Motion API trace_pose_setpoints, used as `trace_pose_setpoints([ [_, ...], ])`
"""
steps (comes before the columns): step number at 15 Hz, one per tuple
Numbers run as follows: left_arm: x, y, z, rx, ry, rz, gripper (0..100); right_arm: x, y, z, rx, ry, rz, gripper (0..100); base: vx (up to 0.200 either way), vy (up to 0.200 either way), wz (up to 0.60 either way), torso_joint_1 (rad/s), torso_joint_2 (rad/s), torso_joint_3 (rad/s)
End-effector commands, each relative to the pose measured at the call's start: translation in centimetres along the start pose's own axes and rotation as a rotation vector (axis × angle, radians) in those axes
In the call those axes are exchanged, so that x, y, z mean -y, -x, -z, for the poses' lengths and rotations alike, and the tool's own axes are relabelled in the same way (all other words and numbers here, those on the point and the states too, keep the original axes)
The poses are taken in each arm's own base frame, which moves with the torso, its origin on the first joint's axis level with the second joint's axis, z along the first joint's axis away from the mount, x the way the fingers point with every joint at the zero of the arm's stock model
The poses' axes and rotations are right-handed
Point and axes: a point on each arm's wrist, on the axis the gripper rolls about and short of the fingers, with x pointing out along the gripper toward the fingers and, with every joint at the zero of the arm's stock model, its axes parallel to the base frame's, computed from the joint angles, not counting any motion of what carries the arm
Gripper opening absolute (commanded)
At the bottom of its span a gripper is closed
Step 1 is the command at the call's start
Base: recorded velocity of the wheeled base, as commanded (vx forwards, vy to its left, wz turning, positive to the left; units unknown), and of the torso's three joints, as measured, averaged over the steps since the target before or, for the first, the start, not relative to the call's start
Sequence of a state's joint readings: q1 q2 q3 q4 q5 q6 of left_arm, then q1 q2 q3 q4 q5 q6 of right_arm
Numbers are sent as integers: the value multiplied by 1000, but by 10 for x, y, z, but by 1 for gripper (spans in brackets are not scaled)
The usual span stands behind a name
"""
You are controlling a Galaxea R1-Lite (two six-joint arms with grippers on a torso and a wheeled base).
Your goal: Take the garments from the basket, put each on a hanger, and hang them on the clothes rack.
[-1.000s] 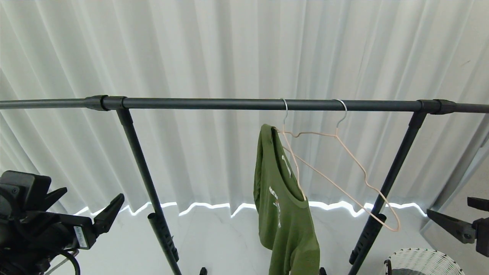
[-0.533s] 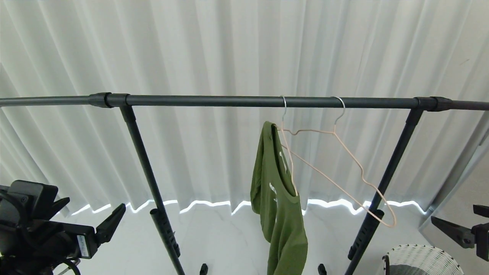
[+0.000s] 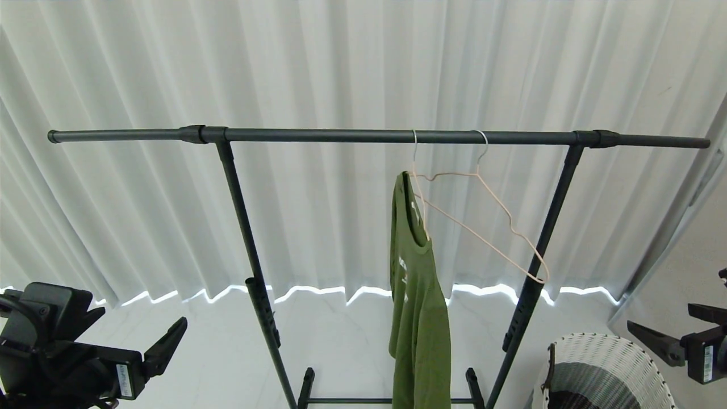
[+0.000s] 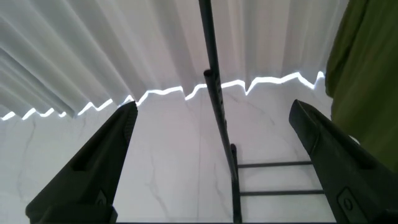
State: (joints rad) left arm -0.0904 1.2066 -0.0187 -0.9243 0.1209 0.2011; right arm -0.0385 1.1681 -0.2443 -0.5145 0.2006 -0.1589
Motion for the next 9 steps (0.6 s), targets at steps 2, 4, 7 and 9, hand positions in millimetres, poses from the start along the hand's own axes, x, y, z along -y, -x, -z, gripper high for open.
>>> trace_pose_setpoints([
  [2,1,-1,2,-13,-2,4,100,0,-2,6,-27,-6,1,100,0,0,0,0,0,0],
  [4,1,-4,2,-25,-4,6,100,0,-3,4,-25,6,-3,100,0,0,0,0,0,0],
  [7,2,-9,5,-54,-7,12,100,1,-7,7,-49,21,-5,100,0,0,0,0,0,0],
  [9,3,-10,6,-62,-9,15,100,1,-7,6,-48,23,-5,100,0,0,0,0,0,0],
])
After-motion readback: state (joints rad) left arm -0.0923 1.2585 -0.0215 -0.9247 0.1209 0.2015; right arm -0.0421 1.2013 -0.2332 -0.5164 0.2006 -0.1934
